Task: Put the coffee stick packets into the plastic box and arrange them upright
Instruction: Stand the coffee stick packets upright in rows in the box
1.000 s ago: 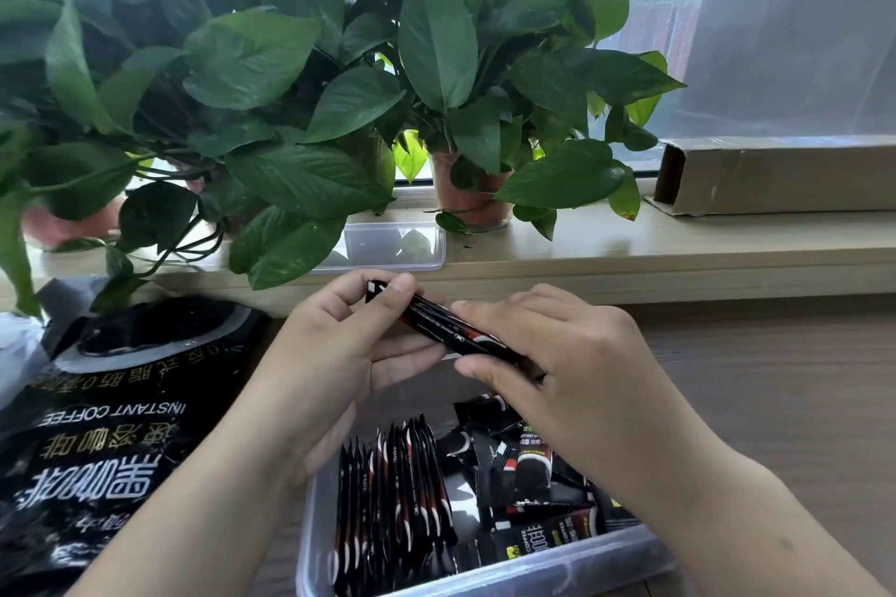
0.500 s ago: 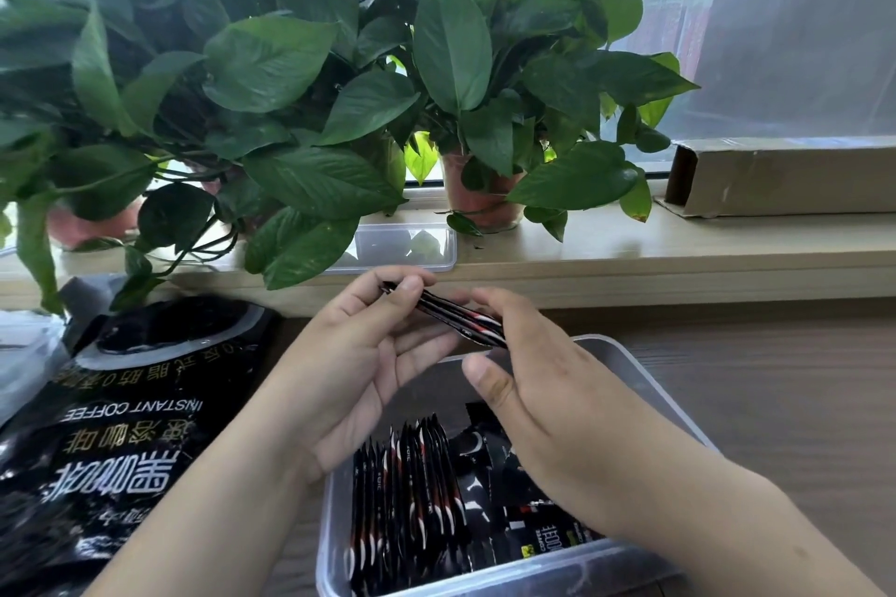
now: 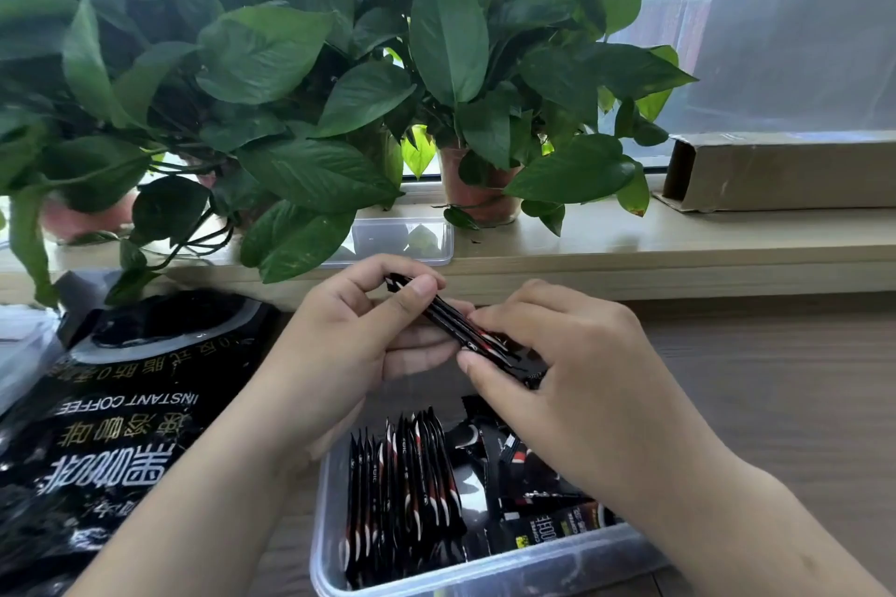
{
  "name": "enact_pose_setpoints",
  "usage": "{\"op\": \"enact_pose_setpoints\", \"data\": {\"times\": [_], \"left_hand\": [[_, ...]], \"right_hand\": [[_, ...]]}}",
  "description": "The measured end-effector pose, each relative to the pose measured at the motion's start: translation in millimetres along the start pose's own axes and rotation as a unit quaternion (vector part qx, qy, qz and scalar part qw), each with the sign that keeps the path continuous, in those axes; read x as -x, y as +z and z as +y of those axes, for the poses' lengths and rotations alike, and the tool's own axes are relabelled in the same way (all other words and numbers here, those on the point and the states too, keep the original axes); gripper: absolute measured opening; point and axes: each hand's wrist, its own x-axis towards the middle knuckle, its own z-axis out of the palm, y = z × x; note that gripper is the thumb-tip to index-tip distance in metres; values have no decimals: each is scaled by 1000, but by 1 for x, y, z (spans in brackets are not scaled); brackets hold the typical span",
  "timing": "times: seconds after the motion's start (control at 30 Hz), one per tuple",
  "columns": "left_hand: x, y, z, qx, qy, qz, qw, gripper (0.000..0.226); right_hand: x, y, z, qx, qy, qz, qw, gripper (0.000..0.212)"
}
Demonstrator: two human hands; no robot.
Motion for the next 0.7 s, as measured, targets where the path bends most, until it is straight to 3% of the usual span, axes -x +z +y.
{"op": "enact_pose_setpoints", "data": {"times": [0.17, 0.23, 0.3, 0.4, 0.57, 0.7], "left_hand": [[2, 1, 1, -72, 12, -16, 997, 24], [1, -5, -3, -168, 70, 7, 983, 25], [-1, -19, -5, -329, 193, 17, 924, 22], [2, -40, -4, -458, 288, -98, 836, 27], [8, -44, -6, -510, 207, -303, 778, 39], [7, -45, -12, -589, 170, -355, 706, 49]], "right_hand": [[-3, -7, -7, -25, 70, 2, 997, 9], [-3, -14, -10, -40, 129, -5, 991, 9], [-4, -21, -10, -50, 195, -21, 979, 12], [-6, -31, -7, -74, 283, -50, 955, 17], [-11, -40, -7, -89, 359, -97, 924, 18], [-10, -38, -10, -60, 355, -147, 921, 17]]}}
